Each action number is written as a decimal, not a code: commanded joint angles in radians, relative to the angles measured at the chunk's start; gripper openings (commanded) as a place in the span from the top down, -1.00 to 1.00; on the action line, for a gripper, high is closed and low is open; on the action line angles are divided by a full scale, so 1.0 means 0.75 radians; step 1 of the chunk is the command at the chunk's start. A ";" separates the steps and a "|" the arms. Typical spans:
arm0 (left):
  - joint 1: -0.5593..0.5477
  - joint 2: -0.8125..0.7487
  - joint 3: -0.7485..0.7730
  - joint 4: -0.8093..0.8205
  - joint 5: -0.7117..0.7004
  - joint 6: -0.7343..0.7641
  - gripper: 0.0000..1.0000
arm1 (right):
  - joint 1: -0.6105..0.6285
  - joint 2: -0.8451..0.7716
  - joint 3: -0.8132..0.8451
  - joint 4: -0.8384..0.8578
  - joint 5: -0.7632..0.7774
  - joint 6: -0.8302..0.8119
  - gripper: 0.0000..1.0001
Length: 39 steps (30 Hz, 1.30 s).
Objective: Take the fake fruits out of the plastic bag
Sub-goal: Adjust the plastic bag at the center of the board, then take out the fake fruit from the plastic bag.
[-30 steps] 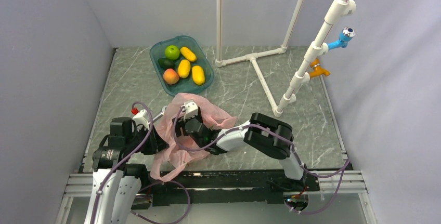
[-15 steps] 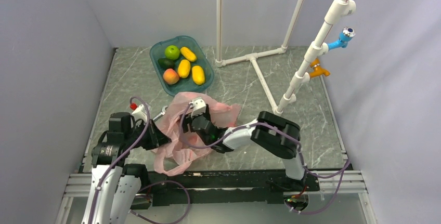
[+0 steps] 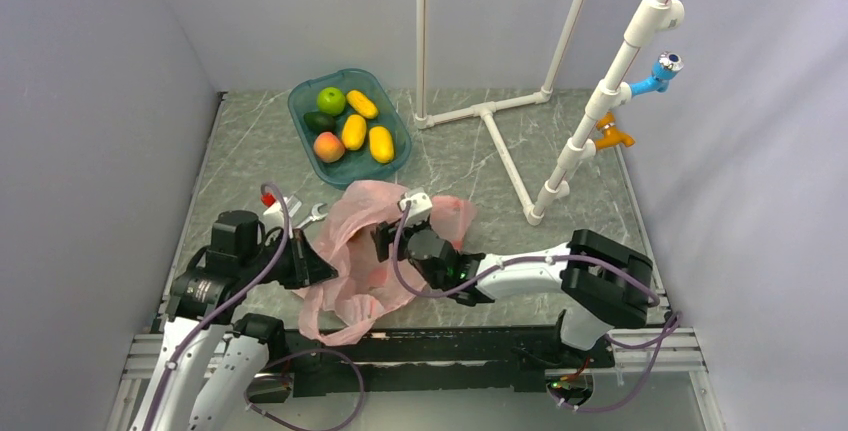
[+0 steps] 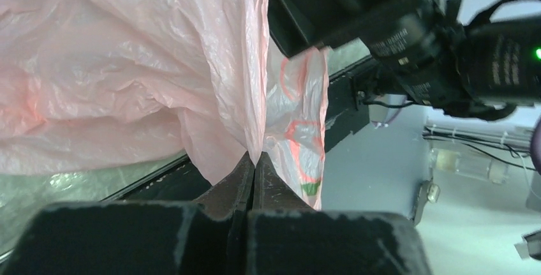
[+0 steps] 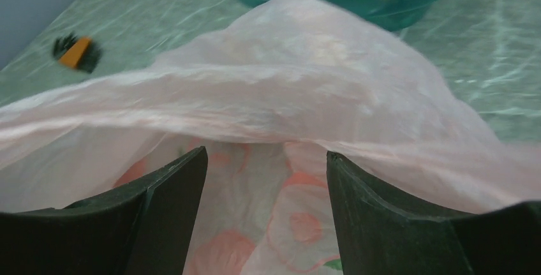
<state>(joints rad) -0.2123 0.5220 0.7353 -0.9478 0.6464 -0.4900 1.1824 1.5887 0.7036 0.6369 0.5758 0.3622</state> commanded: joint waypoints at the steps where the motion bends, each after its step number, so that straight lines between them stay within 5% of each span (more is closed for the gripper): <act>1: -0.008 -0.052 0.081 -0.086 -0.150 0.010 1.00 | 0.105 0.007 0.018 0.041 -0.124 0.024 -0.42; 16: -0.009 -0.069 -0.014 -0.070 -0.171 -0.019 1.00 | 0.130 0.480 0.259 0.306 -0.038 -0.052 -0.36; 23: -0.008 -0.047 -0.029 -0.065 -0.183 0.000 1.00 | 0.123 0.627 0.338 0.379 0.060 -0.175 -0.74; 39: -0.007 0.082 0.006 -0.050 -0.287 0.005 1.00 | 0.033 0.916 0.679 0.371 0.066 -0.272 -0.74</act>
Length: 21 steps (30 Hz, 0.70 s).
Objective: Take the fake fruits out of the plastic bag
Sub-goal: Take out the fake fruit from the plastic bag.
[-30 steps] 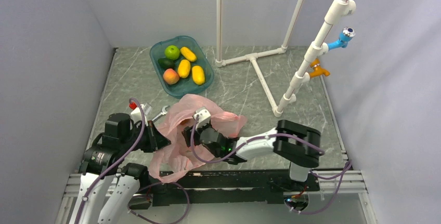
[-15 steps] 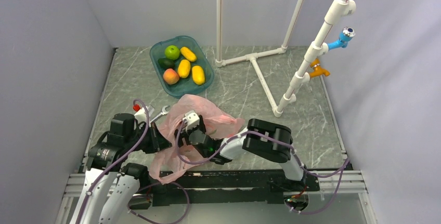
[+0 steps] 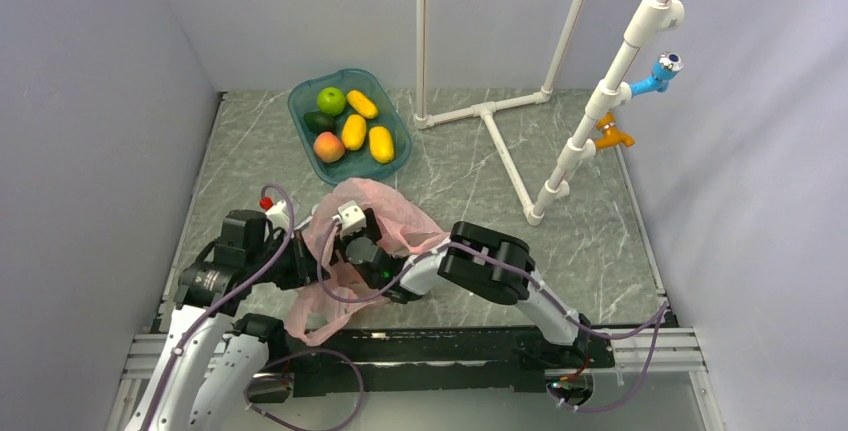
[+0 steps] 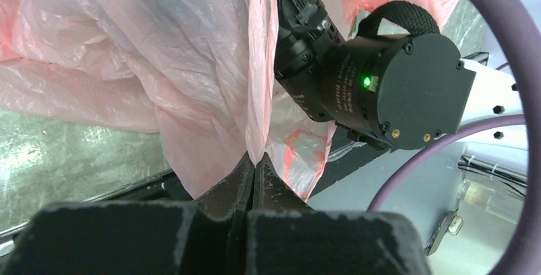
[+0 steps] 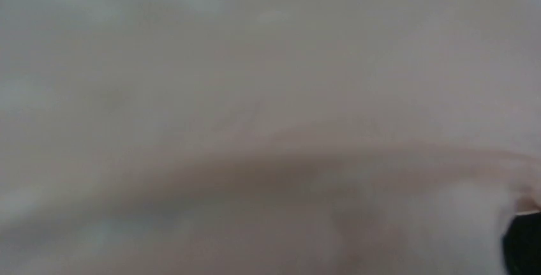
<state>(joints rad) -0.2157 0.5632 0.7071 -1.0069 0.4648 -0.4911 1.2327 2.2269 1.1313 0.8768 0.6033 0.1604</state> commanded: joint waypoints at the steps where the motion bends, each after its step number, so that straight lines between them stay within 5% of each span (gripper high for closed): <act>1: -0.004 0.035 0.046 0.026 -0.051 0.011 1.00 | -0.044 0.087 0.138 0.035 0.034 0.007 -0.72; 8: -0.003 0.062 0.039 0.007 -0.079 0.036 1.00 | -0.095 0.189 0.283 -0.073 0.007 0.052 -0.47; 14: -0.003 0.050 0.022 -0.001 -0.116 0.046 1.00 | -0.107 0.176 0.269 -0.085 -0.054 0.043 0.29; 21: -0.003 0.029 0.014 -0.024 -0.212 0.082 1.00 | -0.086 -0.050 0.058 -0.112 -0.151 0.093 0.96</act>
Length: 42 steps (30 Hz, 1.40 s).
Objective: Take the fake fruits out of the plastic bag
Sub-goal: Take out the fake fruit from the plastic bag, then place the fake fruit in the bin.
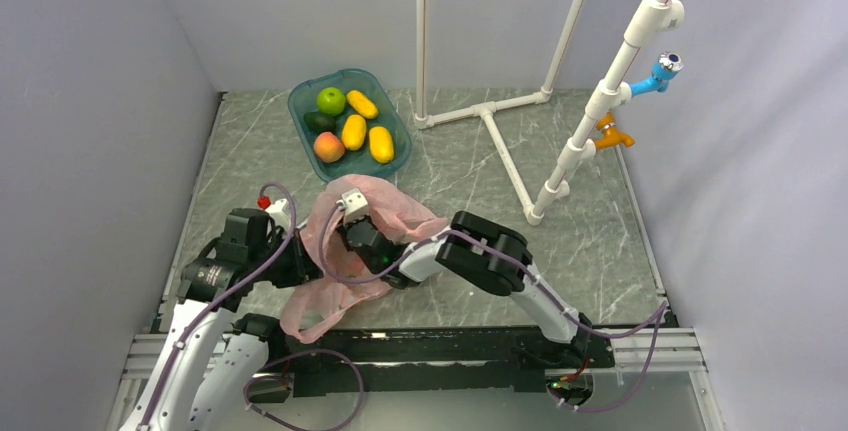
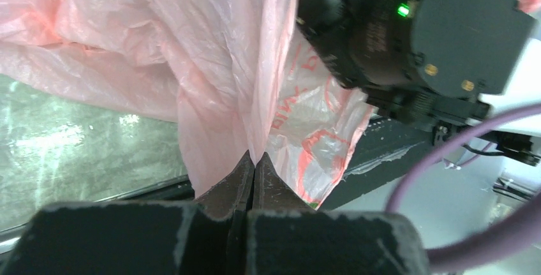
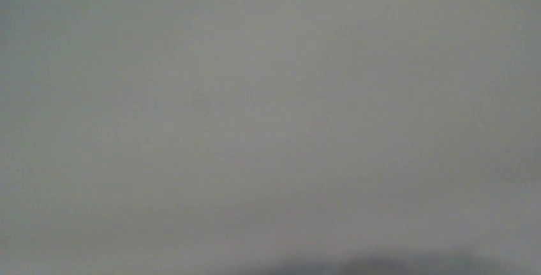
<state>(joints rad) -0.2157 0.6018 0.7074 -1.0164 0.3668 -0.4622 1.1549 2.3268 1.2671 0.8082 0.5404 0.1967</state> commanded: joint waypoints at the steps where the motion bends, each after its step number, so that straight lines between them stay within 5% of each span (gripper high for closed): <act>1: -0.003 -0.031 0.014 -0.014 -0.095 0.050 1.00 | 0.017 -0.230 -0.166 -0.025 -0.085 0.059 0.99; 10: -0.003 -0.089 -0.002 0.028 -0.087 0.054 1.00 | 0.018 -0.591 -0.524 -0.067 -0.294 0.157 1.00; 19: -0.001 -0.105 -0.006 0.029 -0.076 0.058 1.00 | 0.019 -0.913 -0.760 -0.197 -0.739 0.287 1.00; 23: 0.004 -0.115 -0.015 0.040 -0.067 0.056 1.00 | 0.024 -1.124 -0.807 -0.369 -0.725 0.294 1.00; 31: 0.036 -0.102 -0.018 0.044 -0.021 0.086 0.97 | -0.007 -1.366 -0.526 -0.741 -0.353 0.111 1.00; 42: 0.084 -0.084 -0.024 0.058 0.046 0.123 0.82 | -0.351 -0.791 0.182 -1.034 -0.323 0.087 1.00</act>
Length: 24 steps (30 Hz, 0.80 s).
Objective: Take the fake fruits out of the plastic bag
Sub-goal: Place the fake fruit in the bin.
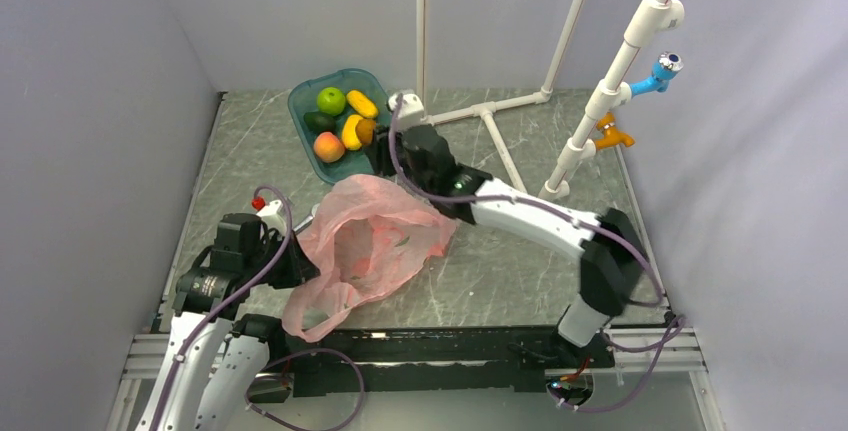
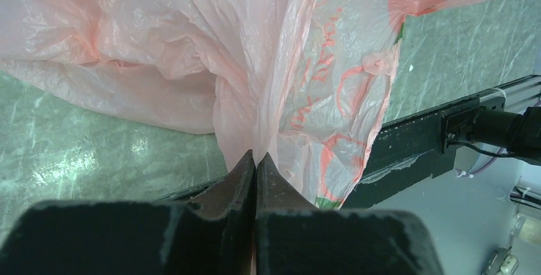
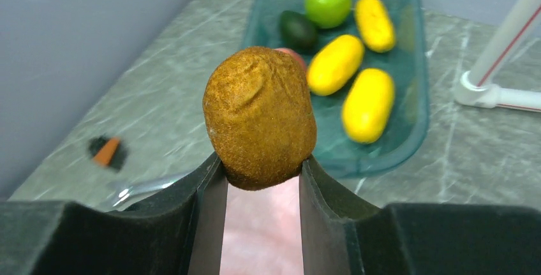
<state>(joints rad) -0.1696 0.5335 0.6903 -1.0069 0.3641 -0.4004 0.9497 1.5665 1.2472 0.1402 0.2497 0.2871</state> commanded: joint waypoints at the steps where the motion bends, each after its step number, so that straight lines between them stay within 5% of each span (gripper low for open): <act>1: 0.025 0.009 -0.004 0.052 0.055 0.043 0.82 | -0.093 0.300 0.284 -0.166 0.084 -0.048 1.00; 10: 0.073 0.057 -0.004 0.052 0.125 0.087 0.81 | -0.168 0.920 0.968 -0.442 0.128 -0.117 0.97; 15: 0.083 0.067 -0.004 0.055 0.140 0.100 0.81 | -0.177 1.009 1.085 -0.493 0.122 -0.156 0.31; 18: 0.083 0.069 -0.014 0.074 0.161 0.099 0.70 | -0.177 0.994 1.077 -0.503 0.106 -0.151 -0.40; 21: 0.083 0.106 -0.038 0.122 0.268 0.101 0.43 | -0.178 0.955 1.058 -0.514 0.089 -0.147 -0.61; 24: 0.083 0.164 -0.091 0.259 0.430 0.010 0.36 | -0.177 0.883 1.039 -0.555 0.079 -0.137 -0.65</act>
<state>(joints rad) -0.1116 0.6056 0.6636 -0.9550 0.5186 -0.3492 0.8196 2.3405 2.0079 -0.2443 0.3267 0.1837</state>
